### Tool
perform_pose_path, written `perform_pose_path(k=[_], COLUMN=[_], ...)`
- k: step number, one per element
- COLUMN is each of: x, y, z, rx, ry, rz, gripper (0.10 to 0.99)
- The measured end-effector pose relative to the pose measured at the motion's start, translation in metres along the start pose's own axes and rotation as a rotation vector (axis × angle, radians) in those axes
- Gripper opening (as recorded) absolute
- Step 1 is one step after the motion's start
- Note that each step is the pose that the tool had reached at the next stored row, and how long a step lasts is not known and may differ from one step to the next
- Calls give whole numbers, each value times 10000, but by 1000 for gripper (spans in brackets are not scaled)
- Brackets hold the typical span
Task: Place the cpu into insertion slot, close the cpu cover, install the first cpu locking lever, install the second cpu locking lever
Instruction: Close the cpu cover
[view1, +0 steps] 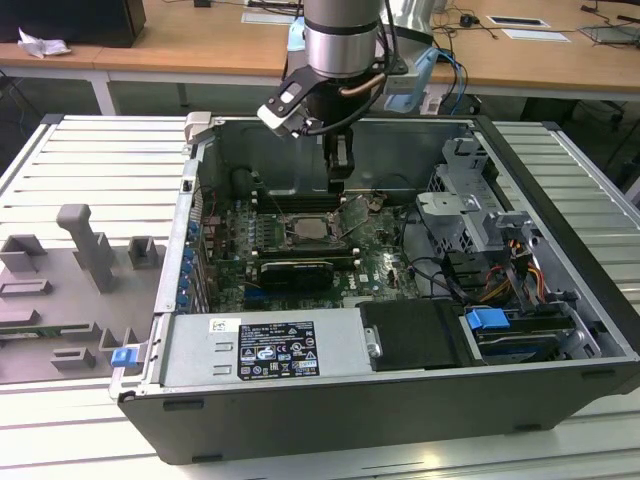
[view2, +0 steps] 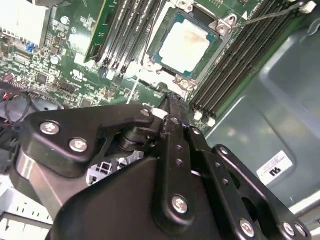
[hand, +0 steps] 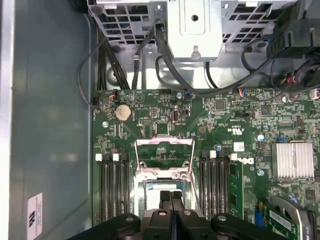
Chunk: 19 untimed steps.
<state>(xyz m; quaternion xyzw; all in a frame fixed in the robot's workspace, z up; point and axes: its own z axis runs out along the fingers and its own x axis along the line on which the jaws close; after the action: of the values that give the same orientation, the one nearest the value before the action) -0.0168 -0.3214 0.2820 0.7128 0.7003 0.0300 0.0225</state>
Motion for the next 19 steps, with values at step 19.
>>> perform_pose_path(k=[19], x=[2], y=[265], z=[198], rx=[26], ry=[4], rz=[-29], gripper=[106])
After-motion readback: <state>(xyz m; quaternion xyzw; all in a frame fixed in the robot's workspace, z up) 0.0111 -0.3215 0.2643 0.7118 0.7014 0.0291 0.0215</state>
